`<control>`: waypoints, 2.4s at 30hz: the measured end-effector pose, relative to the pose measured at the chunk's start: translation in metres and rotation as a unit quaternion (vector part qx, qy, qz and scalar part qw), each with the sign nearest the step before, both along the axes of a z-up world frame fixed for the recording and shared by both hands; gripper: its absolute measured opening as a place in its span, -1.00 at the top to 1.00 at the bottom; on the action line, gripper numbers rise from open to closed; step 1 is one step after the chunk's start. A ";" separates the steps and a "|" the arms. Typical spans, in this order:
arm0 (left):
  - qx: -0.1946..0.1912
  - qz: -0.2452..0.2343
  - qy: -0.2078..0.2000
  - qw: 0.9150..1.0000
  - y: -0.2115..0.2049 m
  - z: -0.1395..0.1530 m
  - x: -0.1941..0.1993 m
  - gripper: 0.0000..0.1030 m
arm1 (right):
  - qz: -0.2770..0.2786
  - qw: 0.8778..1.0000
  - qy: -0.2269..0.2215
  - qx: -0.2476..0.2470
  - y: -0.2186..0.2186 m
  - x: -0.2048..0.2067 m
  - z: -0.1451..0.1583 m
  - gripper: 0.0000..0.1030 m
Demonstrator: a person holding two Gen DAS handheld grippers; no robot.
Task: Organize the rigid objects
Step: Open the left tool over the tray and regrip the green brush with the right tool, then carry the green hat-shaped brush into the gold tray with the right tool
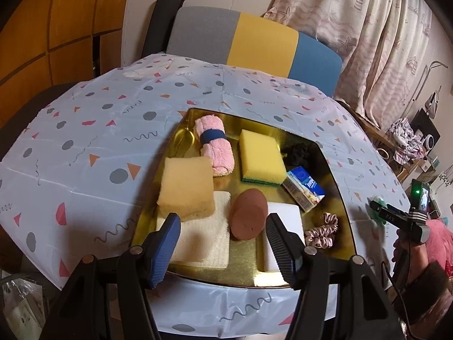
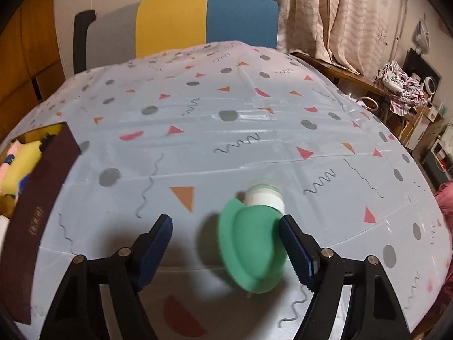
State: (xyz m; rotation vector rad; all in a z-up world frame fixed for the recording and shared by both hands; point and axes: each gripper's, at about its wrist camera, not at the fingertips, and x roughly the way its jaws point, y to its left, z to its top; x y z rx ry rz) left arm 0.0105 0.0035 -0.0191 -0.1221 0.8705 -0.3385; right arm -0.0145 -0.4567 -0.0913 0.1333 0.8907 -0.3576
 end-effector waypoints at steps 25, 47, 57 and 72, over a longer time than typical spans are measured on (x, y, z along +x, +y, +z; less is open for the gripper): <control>0.012 0.045 0.000 0.999 0.014 0.005 -0.005 -0.23 | 0.087 0.977 -0.105 0.166 0.061 -0.019 0.066 -0.17; 0.059 0.092 -0.029 0.994 0.046 0.018 -0.017 -0.23 | 0.346 0.927 0.059 0.135 0.278 0.097 0.037 -0.28; 0.098 0.082 -0.033 0.991 0.024 0.015 -0.021 -0.23 | 0.266 0.961 -0.033 0.071 0.247 0.052 0.079 -0.45; 0.161 0.085 -0.058 0.981 -0.001 0.022 -0.030 -0.23 | 0.270 0.962 0.021 0.029 0.275 0.007 0.036 -0.65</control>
